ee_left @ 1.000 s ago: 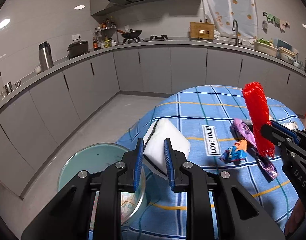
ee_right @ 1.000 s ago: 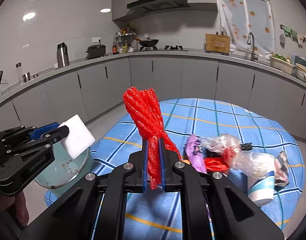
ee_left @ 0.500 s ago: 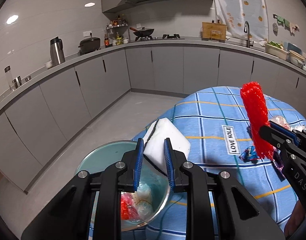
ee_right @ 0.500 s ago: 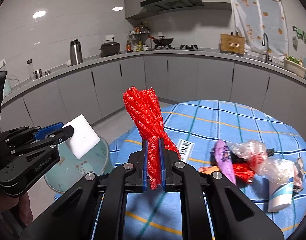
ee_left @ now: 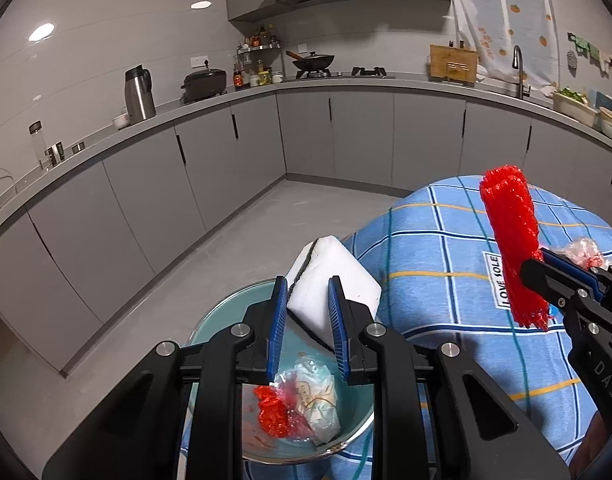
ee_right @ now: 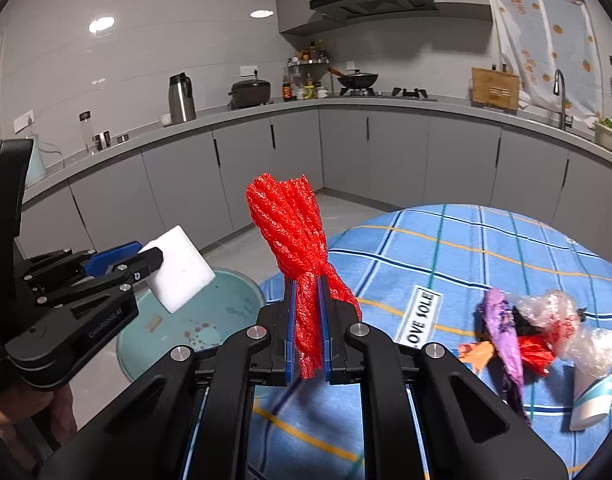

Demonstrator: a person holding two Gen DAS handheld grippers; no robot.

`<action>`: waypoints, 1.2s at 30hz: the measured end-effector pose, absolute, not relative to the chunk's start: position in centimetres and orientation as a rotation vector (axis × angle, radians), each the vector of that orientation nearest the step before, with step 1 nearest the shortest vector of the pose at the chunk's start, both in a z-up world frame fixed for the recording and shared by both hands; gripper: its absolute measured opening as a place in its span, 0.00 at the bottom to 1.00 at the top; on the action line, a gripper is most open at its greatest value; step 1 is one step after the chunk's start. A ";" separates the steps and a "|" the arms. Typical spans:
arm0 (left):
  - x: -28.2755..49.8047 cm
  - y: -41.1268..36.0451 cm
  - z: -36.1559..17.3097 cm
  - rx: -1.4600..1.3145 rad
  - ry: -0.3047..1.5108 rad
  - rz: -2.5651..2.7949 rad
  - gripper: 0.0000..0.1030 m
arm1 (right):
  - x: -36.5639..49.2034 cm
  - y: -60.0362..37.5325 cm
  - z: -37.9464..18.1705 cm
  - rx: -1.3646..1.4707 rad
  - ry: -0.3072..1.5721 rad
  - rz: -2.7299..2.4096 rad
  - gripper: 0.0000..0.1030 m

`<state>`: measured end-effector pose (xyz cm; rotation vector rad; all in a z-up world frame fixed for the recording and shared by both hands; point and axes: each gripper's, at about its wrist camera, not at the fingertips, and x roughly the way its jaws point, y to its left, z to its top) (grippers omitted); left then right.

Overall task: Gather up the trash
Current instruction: 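Lift and carry the sponge and red mesh bag over the teal bucket, then open both tools to drop the sponge and mesh bag into the bucket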

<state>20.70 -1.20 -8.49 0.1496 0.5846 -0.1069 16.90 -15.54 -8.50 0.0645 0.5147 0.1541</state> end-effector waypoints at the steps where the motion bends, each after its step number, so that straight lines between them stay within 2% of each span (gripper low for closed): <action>1: 20.9 -0.8 -8.6 0.150 0.589 -0.098 0.21 | 16.9 -15.4 -8.6 0.064 0.515 0.162 0.11; 15: 22.0 2.9 -9.7 0.117 0.625 -0.017 0.21 | 18.9 -10.9 -9.0 0.045 0.536 0.271 0.11; 30: 23.9 5.4 -12.5 0.113 0.686 0.049 0.23 | 22.4 -6.8 -12.1 0.056 0.624 0.380 0.11; 35: 24.5 5.7 -13.1 0.107 0.707 0.064 0.28 | 23.2 -6.4 -13.1 0.056 0.653 0.389 0.15; 36: 24.5 5.8 -13.2 0.104 0.708 0.066 0.30 | 23.2 -6.5 -13.3 0.060 0.656 0.384 0.22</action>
